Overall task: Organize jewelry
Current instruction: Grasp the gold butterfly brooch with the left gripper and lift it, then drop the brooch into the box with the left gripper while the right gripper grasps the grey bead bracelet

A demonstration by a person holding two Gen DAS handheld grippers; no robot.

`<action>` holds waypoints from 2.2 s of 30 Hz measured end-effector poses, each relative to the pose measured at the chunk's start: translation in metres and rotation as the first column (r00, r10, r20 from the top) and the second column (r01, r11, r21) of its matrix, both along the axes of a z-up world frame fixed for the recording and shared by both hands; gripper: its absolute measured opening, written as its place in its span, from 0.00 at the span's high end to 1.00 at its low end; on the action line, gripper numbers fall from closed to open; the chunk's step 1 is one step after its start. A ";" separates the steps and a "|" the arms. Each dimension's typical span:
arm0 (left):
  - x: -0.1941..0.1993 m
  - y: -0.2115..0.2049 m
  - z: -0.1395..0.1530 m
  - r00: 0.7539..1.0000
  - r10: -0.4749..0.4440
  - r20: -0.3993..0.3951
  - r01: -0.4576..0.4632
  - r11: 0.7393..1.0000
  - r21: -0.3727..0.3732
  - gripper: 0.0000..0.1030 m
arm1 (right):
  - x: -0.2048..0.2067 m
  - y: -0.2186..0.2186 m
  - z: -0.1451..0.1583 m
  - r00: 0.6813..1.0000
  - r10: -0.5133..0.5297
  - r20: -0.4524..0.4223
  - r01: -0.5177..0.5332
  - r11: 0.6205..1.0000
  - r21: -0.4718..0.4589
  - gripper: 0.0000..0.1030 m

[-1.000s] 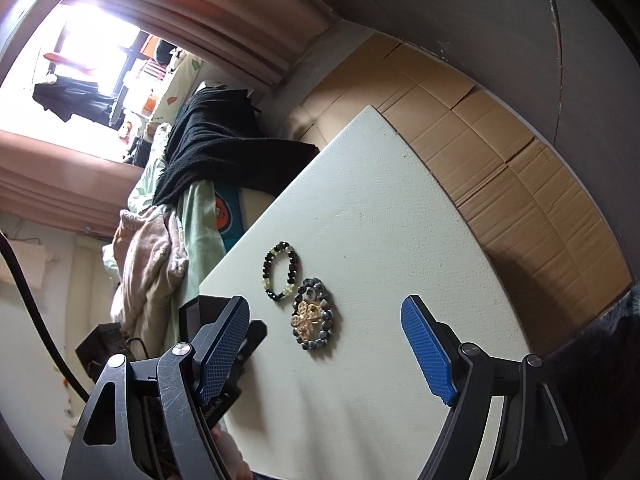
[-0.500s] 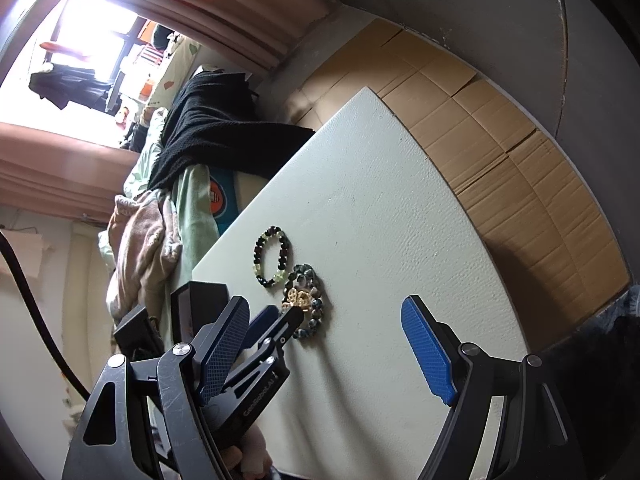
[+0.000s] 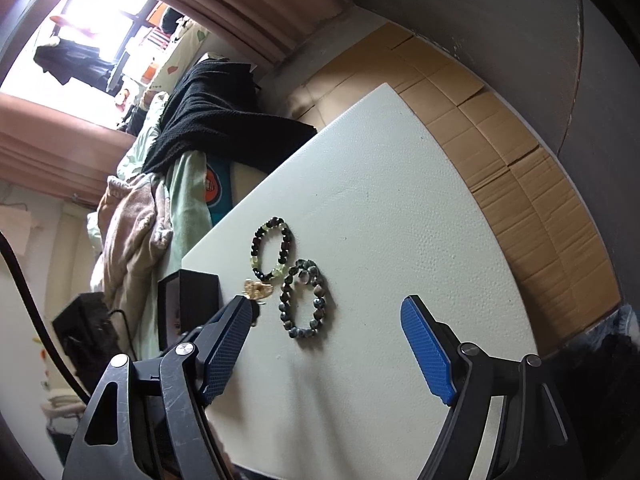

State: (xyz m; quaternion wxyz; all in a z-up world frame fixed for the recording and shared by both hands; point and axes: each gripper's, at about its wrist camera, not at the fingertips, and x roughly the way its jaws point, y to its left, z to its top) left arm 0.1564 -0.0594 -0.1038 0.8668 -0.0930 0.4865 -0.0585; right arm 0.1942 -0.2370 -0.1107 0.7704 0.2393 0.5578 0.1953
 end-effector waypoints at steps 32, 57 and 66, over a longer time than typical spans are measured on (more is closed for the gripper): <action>-0.030 0.127 0.045 0.962 0.264 0.071 -0.258 0.963 -0.077 0.79 | 0.011 0.089 -0.028 0.976 0.212 0.052 -0.177 0.908 -0.380 0.90; -0.051 0.198 0.048 0.894 0.449 0.016 -0.434 0.873 -0.225 0.36 | -0.035 0.135 0.062 0.907 0.216 0.360 -0.255 0.965 0.063 0.90; -0.058 0.212 0.050 0.883 0.469 0.011 -0.452 0.857 -0.248 0.36 | -0.036 0.172 0.062 0.903 0.219 0.371 -0.275 0.955 0.106 0.90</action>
